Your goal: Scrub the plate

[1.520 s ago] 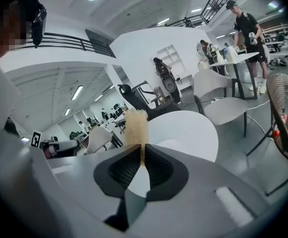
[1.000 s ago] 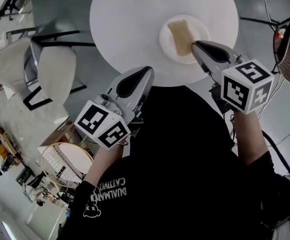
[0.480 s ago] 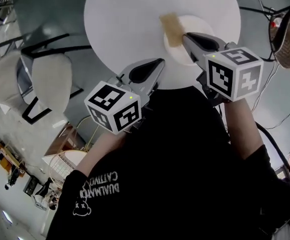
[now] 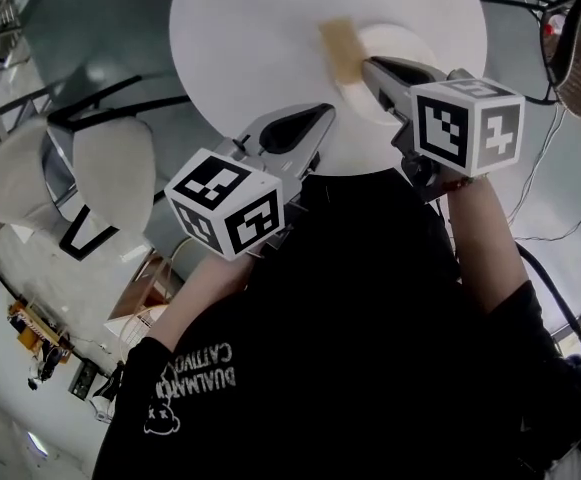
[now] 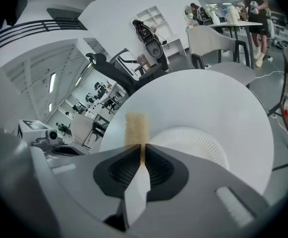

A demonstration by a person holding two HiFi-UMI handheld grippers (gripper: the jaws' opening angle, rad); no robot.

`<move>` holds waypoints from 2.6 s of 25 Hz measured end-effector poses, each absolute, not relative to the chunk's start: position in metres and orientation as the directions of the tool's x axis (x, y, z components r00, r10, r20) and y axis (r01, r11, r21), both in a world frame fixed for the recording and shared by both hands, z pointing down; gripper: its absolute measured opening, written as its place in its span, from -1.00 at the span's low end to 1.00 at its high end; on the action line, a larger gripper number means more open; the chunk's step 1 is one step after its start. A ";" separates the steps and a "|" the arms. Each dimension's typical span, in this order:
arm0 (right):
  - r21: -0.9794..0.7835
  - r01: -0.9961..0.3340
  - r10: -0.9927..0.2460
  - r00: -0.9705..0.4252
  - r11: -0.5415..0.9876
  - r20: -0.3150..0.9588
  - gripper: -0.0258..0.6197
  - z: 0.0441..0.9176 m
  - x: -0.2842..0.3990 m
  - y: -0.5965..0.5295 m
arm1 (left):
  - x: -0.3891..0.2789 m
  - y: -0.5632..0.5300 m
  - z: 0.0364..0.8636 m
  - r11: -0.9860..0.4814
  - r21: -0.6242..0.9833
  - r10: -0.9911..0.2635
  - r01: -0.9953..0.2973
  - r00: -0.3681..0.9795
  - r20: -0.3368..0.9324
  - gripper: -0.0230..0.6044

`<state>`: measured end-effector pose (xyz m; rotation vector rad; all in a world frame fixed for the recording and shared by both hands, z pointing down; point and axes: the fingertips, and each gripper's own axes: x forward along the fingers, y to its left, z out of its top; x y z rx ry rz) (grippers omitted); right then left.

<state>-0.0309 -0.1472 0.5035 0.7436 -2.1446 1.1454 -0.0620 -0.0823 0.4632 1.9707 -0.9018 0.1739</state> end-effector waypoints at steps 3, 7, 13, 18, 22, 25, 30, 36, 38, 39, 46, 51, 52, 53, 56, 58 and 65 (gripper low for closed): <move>-0.544 -0.701 -0.190 -0.677 0.462 0.711 -0.82 0.497 -0.023 -0.155 | -0.055 -0.082 0.458 -0.275 0.700 -0.525 -0.659 0.713 0.465 -0.93; -0.547 -0.703 -0.192 -0.677 0.455 0.710 -0.82 0.498 -0.015 -0.156 | -0.049 -0.077 0.458 -0.260 0.704 -0.529 -0.662 0.707 0.470 -0.93; -0.543 -0.723 -0.212 -0.664 0.427 0.717 -0.82 0.502 0.005 -0.162 | -0.040 -0.077 0.457 -0.247 0.700 -0.541 -0.670 0.695 0.474 -0.93; -0.563 -0.734 -0.228 -0.664 0.380 0.712 -0.82 0.518 0.010 -0.161 | -0.038 -0.069 0.473 -0.246 0.706 -0.524 -0.664 0.704 0.479 -0.93; -0.578 -0.743 -0.238 -0.662 0.338 0.711 -0.82 0.524 0.014 -0.160 | -0.037 -0.065 0.476 -0.255 0.705 -0.513 -0.662 0.711 0.481 -0.93; -0.597 -0.740 -0.239 -0.668 0.310 0.704 -0.82 0.527 0.014 -0.159 | -0.040 -0.061 0.478 -0.247 0.704 -0.513 -0.666 0.706 0.488 -0.93; -0.614 -0.740 -0.247 -0.671 0.274 0.699 -0.82 0.531 0.018 -0.160 | -0.038 -0.060 0.483 -0.250 0.706 -0.507 -0.663 0.711 0.488 -0.93; -0.617 -0.744 -0.254 -0.668 0.257 0.699 -0.82 0.530 0.035 -0.164 | -0.026 -0.066 0.483 -0.254 0.704 -0.505 -0.663 0.712 0.488 -0.93; -0.618 -0.746 -0.257 -0.666 0.250 0.700 -0.82 0.530 0.040 -0.164 | -0.023 -0.067 0.484 -0.251 0.704 -0.503 -0.664 0.711 0.491 -0.93; -0.619 -0.746 -0.258 -0.666 0.245 0.700 -0.82 0.529 0.046 -0.165 | -0.018 -0.069 0.483 -0.251 0.703 -0.502 -0.665 0.711 0.493 -0.93; -0.628 -0.742 -0.268 -0.670 0.233 0.692 -0.82 0.510 0.079 -0.173 | 0.002 -0.083 0.462 -0.259 0.669 -0.531 -0.697 0.681 0.504 -0.93; -0.663 -0.698 -0.207 -0.714 0.270 0.669 -0.81 0.502 0.053 -0.164 | -0.016 -0.089 0.468 -0.229 0.583 -0.541 -0.780 0.600 0.590 -0.93; -0.668 -0.690 -0.188 -0.722 0.280 0.666 -0.82 0.502 0.046 -0.162 | -0.020 -0.090 0.470 -0.219 0.572 -0.538 -0.791 0.587 0.605 -0.93; -0.671 -0.682 -0.169 -0.727 0.290 0.665 -0.81 0.503 0.038 -0.159 | -0.024 -0.091 0.472 -0.209 0.564 -0.535 -0.799 0.576 0.617 -0.93; -0.671 -0.666 -0.110 -0.732 0.327 0.673 -0.82 0.507 0.010 -0.149 | -0.037 -0.090 0.474 -0.190 0.556 -0.529 -0.809 0.561 0.636 -0.93; -0.668 -0.659 -0.074 -0.729 0.347 0.681 -0.82 0.511 -0.006 -0.144 | -0.046 -0.089 0.473 -0.181 0.558 -0.531 -0.810 0.558 0.637 -0.93; -0.681 -0.631 0.007 -0.731 0.373 0.682 -0.81 0.515 -0.032 -0.134 | -0.070 -0.094 0.466 -0.146 0.537 -0.575 -0.831 0.513 0.638 -0.93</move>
